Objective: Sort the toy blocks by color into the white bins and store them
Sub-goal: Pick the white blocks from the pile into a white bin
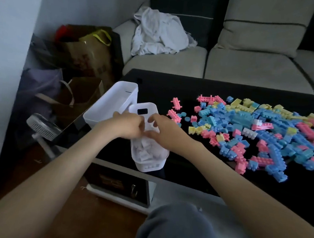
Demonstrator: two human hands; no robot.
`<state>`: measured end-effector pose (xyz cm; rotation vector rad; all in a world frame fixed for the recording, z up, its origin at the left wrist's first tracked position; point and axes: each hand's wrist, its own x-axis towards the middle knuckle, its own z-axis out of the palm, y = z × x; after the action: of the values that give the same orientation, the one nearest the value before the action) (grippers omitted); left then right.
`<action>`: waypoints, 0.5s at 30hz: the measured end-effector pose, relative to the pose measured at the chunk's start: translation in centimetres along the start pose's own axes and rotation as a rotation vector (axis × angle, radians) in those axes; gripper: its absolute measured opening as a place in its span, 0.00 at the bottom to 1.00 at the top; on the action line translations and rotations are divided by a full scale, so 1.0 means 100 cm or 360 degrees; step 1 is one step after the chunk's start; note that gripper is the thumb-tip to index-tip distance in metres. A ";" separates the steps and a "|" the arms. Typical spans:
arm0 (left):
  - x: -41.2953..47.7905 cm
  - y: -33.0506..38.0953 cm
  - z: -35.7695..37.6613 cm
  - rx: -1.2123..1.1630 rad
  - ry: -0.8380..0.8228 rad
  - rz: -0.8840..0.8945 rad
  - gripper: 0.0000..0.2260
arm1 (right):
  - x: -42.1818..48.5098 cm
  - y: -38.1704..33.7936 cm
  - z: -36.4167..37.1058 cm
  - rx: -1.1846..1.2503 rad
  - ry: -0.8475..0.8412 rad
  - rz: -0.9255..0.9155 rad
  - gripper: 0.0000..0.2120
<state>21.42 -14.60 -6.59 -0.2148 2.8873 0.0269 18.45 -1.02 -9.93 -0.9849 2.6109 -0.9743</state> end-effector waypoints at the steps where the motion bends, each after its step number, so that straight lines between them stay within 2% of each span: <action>1: -0.001 0.000 -0.001 0.0048 -0.0059 0.0042 0.09 | -0.001 0.000 0.000 -0.0033 -0.0033 -0.0007 0.23; 3: 0.001 0.007 -0.008 0.0131 -0.0035 0.0090 0.10 | -0.005 0.003 -0.007 -0.0043 0.0007 -0.0070 0.23; 6: 0.011 0.029 -0.017 0.0199 0.0183 0.0150 0.13 | -0.014 0.023 -0.028 -0.0057 0.0246 -0.0087 0.17; 8: 0.021 0.046 -0.017 0.0129 0.0288 0.0243 0.12 | -0.022 0.052 -0.048 -0.0112 0.0361 0.0071 0.15; 11: 0.037 0.083 -0.017 -0.0023 0.0351 0.0401 0.08 | -0.040 0.104 -0.088 -0.0249 0.0420 0.0458 0.16; 15: 0.060 0.150 -0.014 -0.0190 0.0471 0.0684 0.10 | -0.075 0.165 -0.137 -0.0361 0.0600 0.0830 0.15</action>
<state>13.14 -0.68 -6.72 0.4191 3.1680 0.2646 10.34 20.19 -10.37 -0.1196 3.0945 -0.7972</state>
